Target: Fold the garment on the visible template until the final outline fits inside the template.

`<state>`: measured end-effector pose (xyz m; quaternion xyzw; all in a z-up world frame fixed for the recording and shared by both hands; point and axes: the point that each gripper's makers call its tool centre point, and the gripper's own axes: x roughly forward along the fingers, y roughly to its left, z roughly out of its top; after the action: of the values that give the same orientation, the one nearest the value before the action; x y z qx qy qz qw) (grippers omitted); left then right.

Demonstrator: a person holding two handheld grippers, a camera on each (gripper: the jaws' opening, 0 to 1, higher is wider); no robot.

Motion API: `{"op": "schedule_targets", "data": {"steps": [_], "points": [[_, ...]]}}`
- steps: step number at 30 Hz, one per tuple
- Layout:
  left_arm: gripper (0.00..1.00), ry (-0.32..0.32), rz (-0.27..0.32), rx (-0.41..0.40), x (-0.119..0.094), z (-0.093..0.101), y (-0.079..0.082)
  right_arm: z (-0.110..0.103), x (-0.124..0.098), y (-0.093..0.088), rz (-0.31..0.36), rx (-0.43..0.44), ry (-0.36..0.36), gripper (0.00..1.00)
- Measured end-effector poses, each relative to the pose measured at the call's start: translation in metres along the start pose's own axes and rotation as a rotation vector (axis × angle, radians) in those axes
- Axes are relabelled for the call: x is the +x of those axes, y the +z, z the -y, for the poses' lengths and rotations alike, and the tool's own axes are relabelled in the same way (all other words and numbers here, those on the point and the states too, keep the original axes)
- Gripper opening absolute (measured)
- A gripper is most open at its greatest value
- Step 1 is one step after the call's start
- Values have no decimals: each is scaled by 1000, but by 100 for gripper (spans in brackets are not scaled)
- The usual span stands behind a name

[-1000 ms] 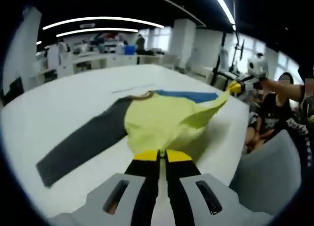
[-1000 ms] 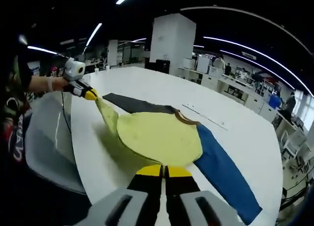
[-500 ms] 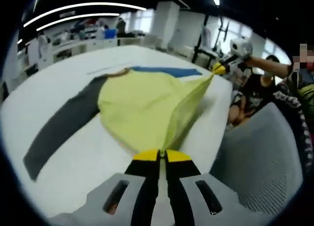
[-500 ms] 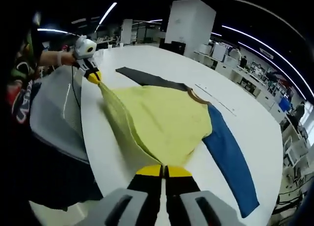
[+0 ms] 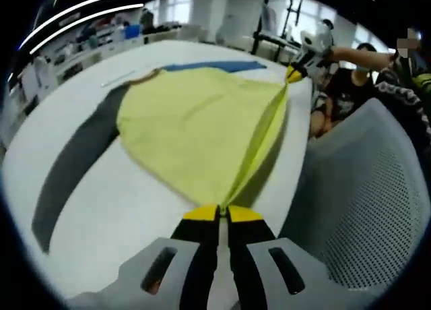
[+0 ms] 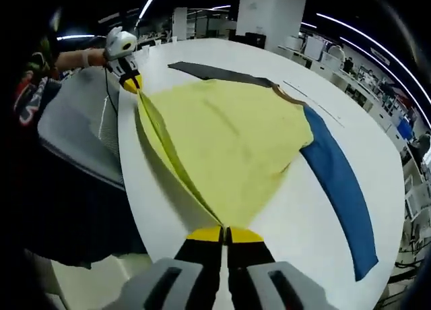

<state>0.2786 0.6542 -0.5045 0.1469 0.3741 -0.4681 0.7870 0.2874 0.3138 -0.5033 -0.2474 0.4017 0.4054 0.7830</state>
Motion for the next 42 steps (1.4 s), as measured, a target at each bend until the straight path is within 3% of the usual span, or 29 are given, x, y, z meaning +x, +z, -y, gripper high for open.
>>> {"op": "schedule_targets", "data": {"steps": [7, 18, 20, 23, 25, 35, 42], "points": [[1, -11, -3, 30, 0, 5, -1, -1, 4, -10, -37, -56, 17, 0], [2, -27, -24, 31, 5, 13, -11, -6, 9, -19, -38, -113, 27, 0], [1, -32, -29, 35, 6, 15, -13, -6, 8, -20, -30, -158, 21, 0], [1, -32, -33, 24, 7, 15, -16, -11, 9, -22, -36, -146, 43, 0], [1, -33, -49, 39, 7, 16, -19, -11, 9, -24, -39, -188, 39, 0], [0, -47, -87, 47, 11, 22, -28, -16, 13, -29, -60, -186, 63, 0], [0, -45, -73, 29, 11, 22, -29, -17, 13, -29, -59, -176, 71, 0]]}}
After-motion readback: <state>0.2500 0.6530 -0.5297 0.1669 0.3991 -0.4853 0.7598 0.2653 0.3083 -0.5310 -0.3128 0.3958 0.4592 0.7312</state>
